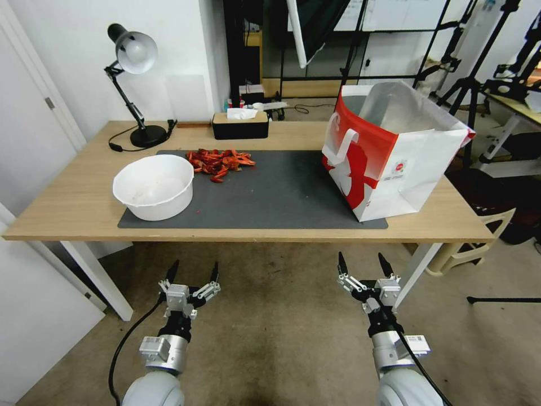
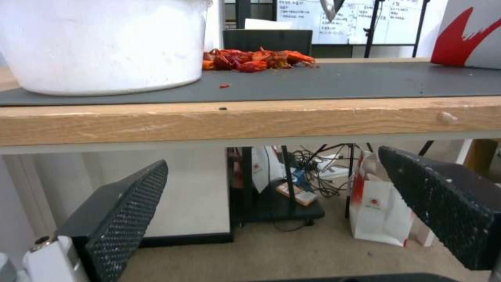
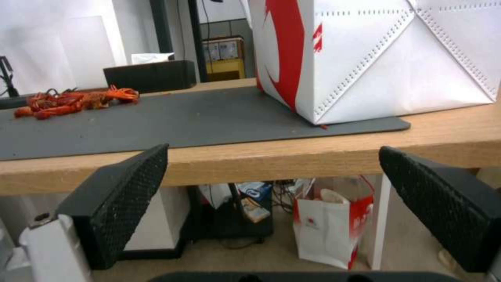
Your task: Close the takeout container lid, then place the container into the takeout bag.
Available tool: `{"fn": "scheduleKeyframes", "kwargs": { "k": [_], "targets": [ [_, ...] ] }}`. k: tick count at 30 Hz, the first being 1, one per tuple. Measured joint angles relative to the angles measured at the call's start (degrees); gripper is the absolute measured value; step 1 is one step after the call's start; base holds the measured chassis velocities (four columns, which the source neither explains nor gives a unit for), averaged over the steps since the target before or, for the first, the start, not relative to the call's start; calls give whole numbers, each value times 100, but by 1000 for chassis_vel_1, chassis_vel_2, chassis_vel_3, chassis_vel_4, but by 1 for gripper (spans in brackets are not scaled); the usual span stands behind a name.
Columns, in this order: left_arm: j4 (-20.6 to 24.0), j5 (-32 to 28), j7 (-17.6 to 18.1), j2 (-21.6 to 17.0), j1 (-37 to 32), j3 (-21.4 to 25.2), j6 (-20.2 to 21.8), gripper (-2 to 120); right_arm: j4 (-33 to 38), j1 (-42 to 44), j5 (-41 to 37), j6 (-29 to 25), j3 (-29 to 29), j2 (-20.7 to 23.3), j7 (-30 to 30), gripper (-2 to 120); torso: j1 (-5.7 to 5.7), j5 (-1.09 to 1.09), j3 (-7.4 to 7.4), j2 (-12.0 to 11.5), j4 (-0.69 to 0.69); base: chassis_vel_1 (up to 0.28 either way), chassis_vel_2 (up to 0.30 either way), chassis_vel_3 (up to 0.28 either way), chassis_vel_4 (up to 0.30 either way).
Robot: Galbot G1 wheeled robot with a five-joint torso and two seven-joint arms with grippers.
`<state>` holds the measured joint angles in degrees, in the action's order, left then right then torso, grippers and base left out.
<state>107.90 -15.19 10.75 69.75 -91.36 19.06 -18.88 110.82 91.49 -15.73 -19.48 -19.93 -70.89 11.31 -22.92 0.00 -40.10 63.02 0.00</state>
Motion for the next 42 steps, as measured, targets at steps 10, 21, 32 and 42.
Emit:
{"fn": "scheduleKeyframes", "kwargs": {
  "k": [10,21,32,42],
  "targets": [
    [4,0,1,0,0,0,2,100,8,-4,-4,11,-2,4,-1,100,0,0,0,0,0,0,0,0,0],
    [8,-1,1,-1,-1,0,5,100,11,-6,-7,16,-3,5,-1,100,0,0,0,0,0,0,0,0,0],
    [8,-1,1,0,-1,0,11,100,12,-7,-7,16,-3,5,-1,100,0,0,0,0,0,0,0,0,0],
    [9,-1,1,-1,-1,0,12,100,12,-7,-7,16,-3,6,-1,100,0,0,0,0,0,0,0,0,0]
  ]
}}
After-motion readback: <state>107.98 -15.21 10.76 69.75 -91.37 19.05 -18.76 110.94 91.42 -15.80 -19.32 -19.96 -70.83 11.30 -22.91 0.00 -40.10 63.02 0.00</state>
